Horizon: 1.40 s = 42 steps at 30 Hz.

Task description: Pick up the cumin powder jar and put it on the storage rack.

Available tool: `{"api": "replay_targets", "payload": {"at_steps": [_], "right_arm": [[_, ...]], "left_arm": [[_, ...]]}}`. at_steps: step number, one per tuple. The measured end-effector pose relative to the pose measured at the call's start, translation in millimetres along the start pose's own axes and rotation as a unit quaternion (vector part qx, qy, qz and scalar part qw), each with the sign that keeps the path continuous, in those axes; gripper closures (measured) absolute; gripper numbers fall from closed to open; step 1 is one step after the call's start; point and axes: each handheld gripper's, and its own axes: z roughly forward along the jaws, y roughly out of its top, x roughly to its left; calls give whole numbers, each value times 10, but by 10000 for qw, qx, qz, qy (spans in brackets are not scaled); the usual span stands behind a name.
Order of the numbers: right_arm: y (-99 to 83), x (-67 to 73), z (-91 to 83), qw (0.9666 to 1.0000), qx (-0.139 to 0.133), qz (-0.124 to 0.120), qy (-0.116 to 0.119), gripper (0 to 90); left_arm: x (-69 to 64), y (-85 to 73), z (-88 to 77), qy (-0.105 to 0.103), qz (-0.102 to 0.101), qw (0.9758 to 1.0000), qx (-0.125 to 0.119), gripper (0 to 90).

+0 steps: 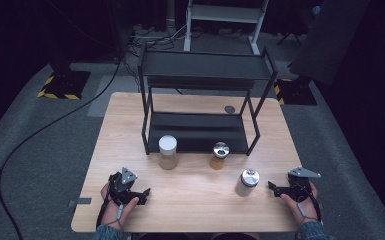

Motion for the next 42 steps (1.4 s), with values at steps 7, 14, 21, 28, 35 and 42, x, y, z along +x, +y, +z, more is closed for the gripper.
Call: {"api": "replay_targets", "payload": {"at_steps": [7,14,21,28,35,42], "right_arm": [[0,-1,0,10000,-2,2,2,30],[0,-1,0,10000,-2,3,2,30],[0,-1,0,10000,-2,2,3,30],[-1,-2,0,10000,-4,3,6,31],[0,-2,0,10000,-2,0,6,31],[-1,-2,0,10000,-4,1,6,31]], "left_arm": [[5,7,0,-9,11,10000,14,14],[40,63,-13,-104,128,9998,77,55],[-2,149,-152,-127,56,9996,-231,54],[-21,260,-258,-206,154,9986,-459,54],[-46,373,-357,-344,193,9972,-631,58],[-82,468,-418,-430,263,9945,-916,55]]}}
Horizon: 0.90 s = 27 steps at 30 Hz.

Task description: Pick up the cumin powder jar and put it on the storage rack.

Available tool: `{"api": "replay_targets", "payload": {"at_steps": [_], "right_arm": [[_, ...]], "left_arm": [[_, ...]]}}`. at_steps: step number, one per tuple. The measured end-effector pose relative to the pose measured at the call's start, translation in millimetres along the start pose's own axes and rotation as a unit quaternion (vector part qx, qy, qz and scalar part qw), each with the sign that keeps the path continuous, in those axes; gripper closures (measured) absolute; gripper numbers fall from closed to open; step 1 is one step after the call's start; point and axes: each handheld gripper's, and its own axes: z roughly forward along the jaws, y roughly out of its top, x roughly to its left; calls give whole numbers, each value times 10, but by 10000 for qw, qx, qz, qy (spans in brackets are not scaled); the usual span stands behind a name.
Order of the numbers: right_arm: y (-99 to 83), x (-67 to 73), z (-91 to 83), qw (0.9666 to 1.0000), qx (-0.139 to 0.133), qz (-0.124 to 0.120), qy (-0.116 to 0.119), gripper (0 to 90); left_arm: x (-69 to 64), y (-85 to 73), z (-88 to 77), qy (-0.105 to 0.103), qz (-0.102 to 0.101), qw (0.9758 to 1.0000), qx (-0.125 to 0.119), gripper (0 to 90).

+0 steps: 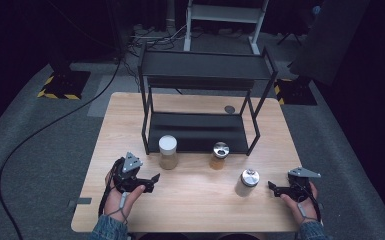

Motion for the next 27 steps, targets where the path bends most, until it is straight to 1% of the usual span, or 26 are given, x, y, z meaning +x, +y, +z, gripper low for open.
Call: {"api": "replay_targets", "payload": {"at_steps": [2,6,9,11,14,17,21,24,27], "right_arm": [[0,0,0,10000,0,1,0,31],[0,0,0,10000,0,-1,0,31],[0,0,0,10000,0,2,0,31],[0,0,0,10000,0,2,1,31],[0,0,0,10000,0,1,0,31],[0,0,0,10000,0,3,1,31],[0,0,0,10000,1,1,1,31],[0,0,0,10000,1,1,0,31],[0,0,0,10000,0,2,1,31]], "left_arm": [[0,8,6,-49,-3,9999,-88,56],[-17,15,19,-64,-8,9996,-258,56],[-15,14,39,-97,31,9992,-391,55],[-3,12,55,-132,4,9988,-469,55],[-17,3,79,-83,8,9981,-611,57],[-13,14,105,-77,14,9977,-678,60],[-17,41,146,-35,8,9976,-695,61],[-2,58,182,-48,-31,9974,-725,67],[15,85,219,-67,-15,9972,-747,69]]}}
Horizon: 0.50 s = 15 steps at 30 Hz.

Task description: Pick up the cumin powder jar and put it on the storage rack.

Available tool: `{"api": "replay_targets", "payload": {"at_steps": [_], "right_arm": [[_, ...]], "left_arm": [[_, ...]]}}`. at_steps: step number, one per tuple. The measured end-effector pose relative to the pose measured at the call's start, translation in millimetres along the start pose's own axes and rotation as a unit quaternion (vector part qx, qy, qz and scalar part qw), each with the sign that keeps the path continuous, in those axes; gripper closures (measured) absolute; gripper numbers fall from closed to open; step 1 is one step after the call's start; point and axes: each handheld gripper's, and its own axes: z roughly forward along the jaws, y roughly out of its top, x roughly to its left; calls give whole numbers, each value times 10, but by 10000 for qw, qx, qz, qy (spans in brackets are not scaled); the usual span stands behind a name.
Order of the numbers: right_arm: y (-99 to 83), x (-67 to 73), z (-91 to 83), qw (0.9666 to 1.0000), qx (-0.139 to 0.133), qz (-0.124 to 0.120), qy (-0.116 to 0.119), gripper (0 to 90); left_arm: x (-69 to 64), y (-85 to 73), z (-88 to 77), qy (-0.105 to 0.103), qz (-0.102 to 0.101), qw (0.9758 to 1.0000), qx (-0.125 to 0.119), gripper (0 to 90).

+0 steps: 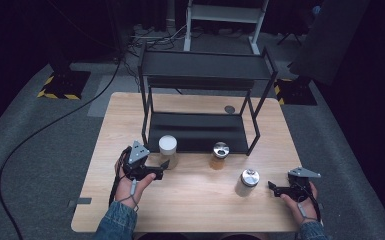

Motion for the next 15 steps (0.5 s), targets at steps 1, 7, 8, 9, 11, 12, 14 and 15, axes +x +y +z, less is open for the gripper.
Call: {"api": "replay_targets", "payload": {"at_steps": [1,7,8,9,11,12,14,15], "right_arm": [[0,0,0,10000,1,-2,-1,31],[0,0,0,10000,-1,-4,0,31],[0,0,0,10000,-2,-3,0,31],[0,0,0,10000,0,-2,0,31],[0,0,0,10000,0,-2,-1,31],[0,0,0,10000,0,0,0,31],[0,0,0,10000,1,-2,0,31],[0,0,0,10000,1,-2,0,31]], "left_arm": [[6,6,14,-8,9,10000,-14,70],[30,14,120,-15,95,9999,-92,92],[32,12,131,-7,118,9999,-104,93],[33,12,145,3,133,9999,-106,94],[33,5,174,27,120,9998,-137,94],[35,6,184,32,123,9998,-141,95],[39,4,216,35,99,9998,-165,97],[38,4,230,41,102,9998,-174,99]]}}
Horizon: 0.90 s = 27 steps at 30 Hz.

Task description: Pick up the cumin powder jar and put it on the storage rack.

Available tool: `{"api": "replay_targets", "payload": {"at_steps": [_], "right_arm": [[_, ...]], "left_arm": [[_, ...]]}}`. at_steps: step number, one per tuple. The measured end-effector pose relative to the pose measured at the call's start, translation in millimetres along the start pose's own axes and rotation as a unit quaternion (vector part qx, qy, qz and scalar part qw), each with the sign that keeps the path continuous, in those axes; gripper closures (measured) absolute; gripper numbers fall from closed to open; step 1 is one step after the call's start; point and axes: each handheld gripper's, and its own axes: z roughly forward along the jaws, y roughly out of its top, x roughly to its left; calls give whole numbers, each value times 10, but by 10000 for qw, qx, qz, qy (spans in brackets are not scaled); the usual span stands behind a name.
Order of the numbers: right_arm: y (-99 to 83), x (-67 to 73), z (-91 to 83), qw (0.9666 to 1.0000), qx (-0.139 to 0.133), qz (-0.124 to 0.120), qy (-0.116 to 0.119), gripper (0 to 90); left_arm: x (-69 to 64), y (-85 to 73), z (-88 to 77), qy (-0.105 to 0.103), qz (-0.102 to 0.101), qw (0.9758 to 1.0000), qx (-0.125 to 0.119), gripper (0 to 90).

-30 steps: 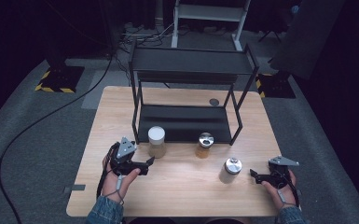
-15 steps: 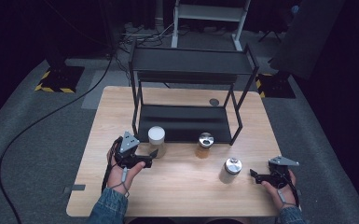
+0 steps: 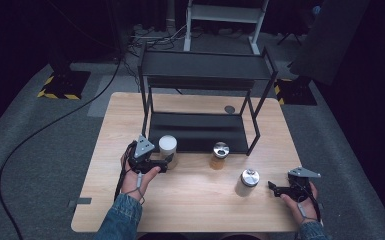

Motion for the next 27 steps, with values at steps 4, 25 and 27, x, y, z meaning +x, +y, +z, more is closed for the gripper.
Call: {"api": "replay_targets", "payload": {"at_steps": [4,25,27], "right_arm": [[0,0,0,10000,-1,0,0,31],[0,0,0,10000,-1,1,0,31],[0,0,0,10000,-1,2,0,31]], "left_arm": [[-14,-11,68,34,-20,10000,-26,109],[-94,-3,347,183,16,9997,181,331],[-95,5,340,176,22,9997,196,333]]}}
